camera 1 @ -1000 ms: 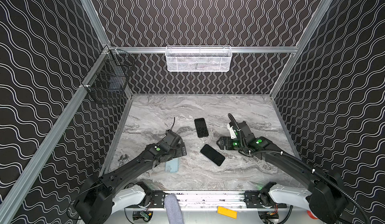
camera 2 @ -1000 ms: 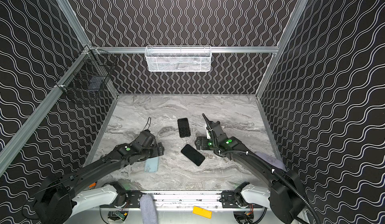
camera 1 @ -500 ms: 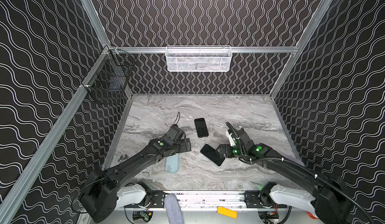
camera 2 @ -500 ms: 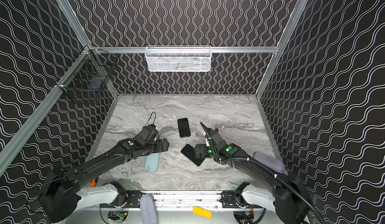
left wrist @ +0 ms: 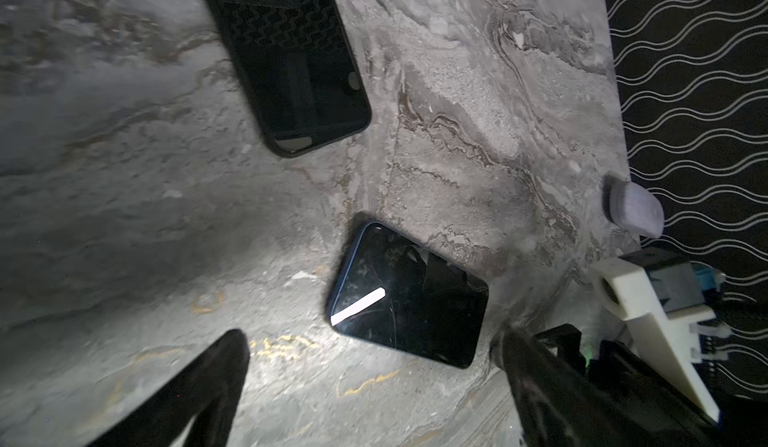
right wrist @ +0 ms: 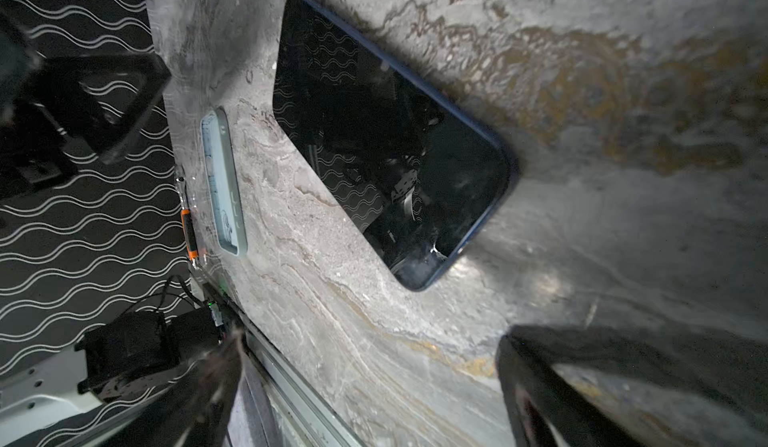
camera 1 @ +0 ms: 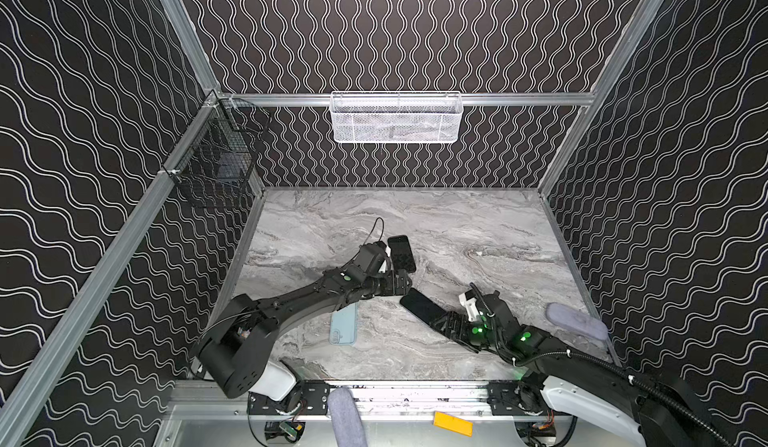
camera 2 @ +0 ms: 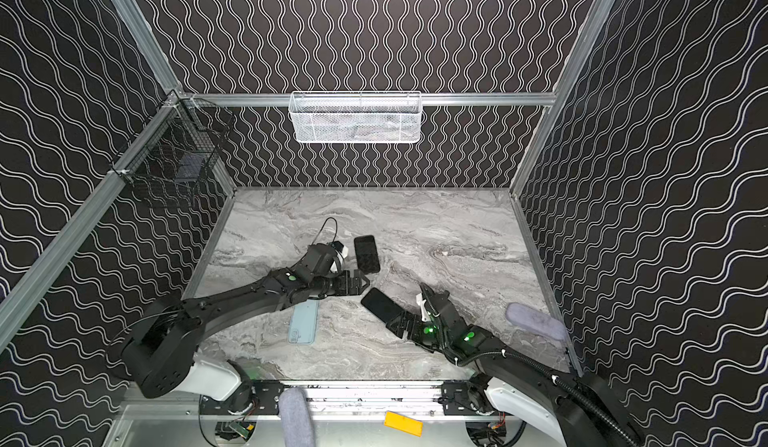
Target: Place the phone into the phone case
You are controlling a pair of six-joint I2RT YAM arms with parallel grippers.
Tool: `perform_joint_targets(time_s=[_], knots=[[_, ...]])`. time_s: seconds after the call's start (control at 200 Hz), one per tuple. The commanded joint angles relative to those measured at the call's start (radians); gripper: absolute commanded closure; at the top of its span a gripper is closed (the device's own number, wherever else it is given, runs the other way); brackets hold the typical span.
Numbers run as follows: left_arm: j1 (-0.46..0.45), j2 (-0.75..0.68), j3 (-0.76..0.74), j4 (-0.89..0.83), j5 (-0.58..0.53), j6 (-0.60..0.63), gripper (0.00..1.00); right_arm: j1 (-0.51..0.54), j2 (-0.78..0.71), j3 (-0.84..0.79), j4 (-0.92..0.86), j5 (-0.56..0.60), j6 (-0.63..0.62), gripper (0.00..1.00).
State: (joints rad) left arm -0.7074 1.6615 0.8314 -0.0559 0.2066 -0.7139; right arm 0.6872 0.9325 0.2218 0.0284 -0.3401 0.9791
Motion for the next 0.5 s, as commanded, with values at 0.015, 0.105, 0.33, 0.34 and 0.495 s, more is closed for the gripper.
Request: perform_joint_targets(time_s=[0.015, 0.105, 0.33, 0.34, 0.495], knots=[[-0.005, 0.047, -0.019, 0.161, 0.094, -0.061, 0.02, 0.002, 0.000, -0.026, 0.109, 0.032, 0.076, 0.02], [-0.011, 0.074, -0.033, 0.208, 0.112, -0.077, 0.02, 0.001, 0.020, -0.041, 0.149, 0.049, 0.100, 0.02], [-0.016, 0.137, -0.050, 0.313, 0.168, -0.117, 0.02, 0.000, 0.065, -0.075, 0.244, 0.064, 0.145, 0.02], [-0.015, 0.140, -0.051, 0.322, 0.171, -0.120, 0.02, 0.000, 0.063, -0.077, 0.247, 0.066, 0.148, 0.02], [-0.018, 0.177, -0.079, 0.424, 0.213, -0.165, 0.02, -0.001, -0.010, -0.123, 0.275, 0.128, 0.190, 0.01]])
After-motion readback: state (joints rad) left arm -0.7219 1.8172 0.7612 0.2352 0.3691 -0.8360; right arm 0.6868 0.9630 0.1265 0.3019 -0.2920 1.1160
